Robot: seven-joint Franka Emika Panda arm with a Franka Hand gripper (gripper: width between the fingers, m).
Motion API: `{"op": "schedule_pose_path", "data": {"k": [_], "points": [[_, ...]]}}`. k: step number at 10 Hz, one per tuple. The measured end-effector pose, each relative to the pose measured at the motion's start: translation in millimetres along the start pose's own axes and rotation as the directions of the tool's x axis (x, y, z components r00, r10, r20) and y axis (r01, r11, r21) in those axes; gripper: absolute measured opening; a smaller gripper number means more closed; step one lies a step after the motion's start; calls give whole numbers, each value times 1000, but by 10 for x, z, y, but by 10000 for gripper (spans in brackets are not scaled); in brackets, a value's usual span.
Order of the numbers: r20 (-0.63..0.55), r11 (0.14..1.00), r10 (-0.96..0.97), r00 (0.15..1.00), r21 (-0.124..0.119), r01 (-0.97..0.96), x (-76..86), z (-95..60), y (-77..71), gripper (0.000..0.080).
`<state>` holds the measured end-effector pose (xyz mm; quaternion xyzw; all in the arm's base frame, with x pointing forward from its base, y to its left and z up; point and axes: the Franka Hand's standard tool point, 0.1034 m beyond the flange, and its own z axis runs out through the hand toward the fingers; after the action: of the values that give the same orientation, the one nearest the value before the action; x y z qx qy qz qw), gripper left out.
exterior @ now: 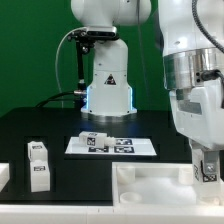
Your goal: Assemble square table
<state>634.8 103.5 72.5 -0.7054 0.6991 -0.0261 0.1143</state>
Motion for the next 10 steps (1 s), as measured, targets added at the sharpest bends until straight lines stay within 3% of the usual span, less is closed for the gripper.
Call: {"op": "schedule_pose_path", "data": {"k": [1,2,3,4,7,8,10], "points": [[0,999,-53,999,-9,53,-21,5,13,372],[3,990,-136,991,-28,136,-85,2,31,537],[-5,964,-264,965,-34,264,-136,2,36,537],[-3,888,-458,889,-53,457,-159,-18,29,628],[6,740,-671,741,-48,670,-123,-30,0,648],[6,641,-766,642,-55,766,-98,-34,-7,648],[18,280,-959,282,-76,957,-34,-41,-58,648]]}}
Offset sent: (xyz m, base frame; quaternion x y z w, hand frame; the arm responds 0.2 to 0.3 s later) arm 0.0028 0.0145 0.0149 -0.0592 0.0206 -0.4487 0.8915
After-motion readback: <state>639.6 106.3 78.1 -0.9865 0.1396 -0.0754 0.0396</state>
